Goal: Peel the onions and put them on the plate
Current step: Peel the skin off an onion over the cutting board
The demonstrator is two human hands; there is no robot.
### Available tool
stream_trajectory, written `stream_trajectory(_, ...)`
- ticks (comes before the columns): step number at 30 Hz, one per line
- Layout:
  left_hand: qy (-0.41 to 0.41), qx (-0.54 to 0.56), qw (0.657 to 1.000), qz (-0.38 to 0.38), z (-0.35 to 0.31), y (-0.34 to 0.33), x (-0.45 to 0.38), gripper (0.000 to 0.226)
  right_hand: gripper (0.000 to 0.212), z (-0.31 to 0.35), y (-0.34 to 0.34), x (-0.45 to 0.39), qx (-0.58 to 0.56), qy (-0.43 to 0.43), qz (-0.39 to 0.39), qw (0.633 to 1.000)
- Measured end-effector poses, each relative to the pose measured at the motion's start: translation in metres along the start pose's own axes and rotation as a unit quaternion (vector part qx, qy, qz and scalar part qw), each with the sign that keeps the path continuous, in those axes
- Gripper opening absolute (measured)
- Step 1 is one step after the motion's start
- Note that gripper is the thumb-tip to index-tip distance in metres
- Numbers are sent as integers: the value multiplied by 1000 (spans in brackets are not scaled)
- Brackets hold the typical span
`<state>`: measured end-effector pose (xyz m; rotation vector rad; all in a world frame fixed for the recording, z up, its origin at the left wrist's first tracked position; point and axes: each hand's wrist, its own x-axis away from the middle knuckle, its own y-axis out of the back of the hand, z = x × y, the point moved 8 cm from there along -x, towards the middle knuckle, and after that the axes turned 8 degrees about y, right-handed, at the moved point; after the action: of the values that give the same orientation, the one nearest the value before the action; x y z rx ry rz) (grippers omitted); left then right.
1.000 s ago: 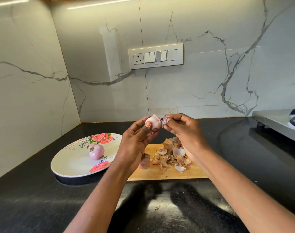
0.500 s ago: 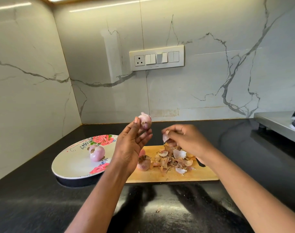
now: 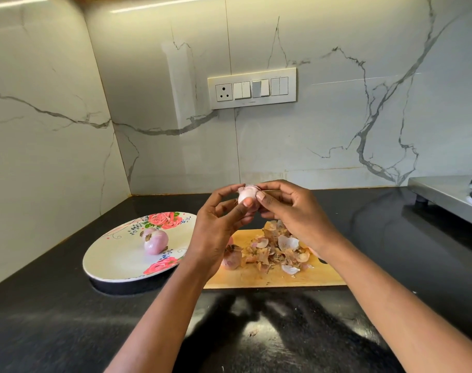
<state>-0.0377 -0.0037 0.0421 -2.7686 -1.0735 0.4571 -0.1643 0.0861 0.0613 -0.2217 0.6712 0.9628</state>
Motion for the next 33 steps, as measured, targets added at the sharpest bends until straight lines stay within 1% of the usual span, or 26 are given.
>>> stream_trajectory(2, -3, -2, 1000, 2, -1, 0, 1, 44, 22, 2, 1, -1, -3, 16, 8, 1000)
stream_trajectory(4, -5, -1, 1000, -2, -2, 1, 1, 43, 24, 5, 1, 0, 19, 35, 20, 999)
stream_trajectory(9, -10, -20, 1000, -18, -2, 4, 1, 43, 31, 10, 3, 1, 133, 76, 31, 988)
stream_trajectory(14, -11, -29, 999, -22, 0, 6, 0, 40, 32, 10, 4, 2, 153, 83, 36, 984)
stream_trajectory(19, -16, -56, 998, -27, 1, 7, -1, 38, 29, 10, 4, 4, 179, 100, 1, 979)
stream_trajectory(27, -21, -62, 997, -29, 3, 5, -1, 39, 20, 18, 2, 9, 258, 151, -71, 952)
stream_trajectory(33, -17, -56, 998, -21, 4, 4, -2, 41, 18, 20, 2, 10, 272, 149, -88, 947)
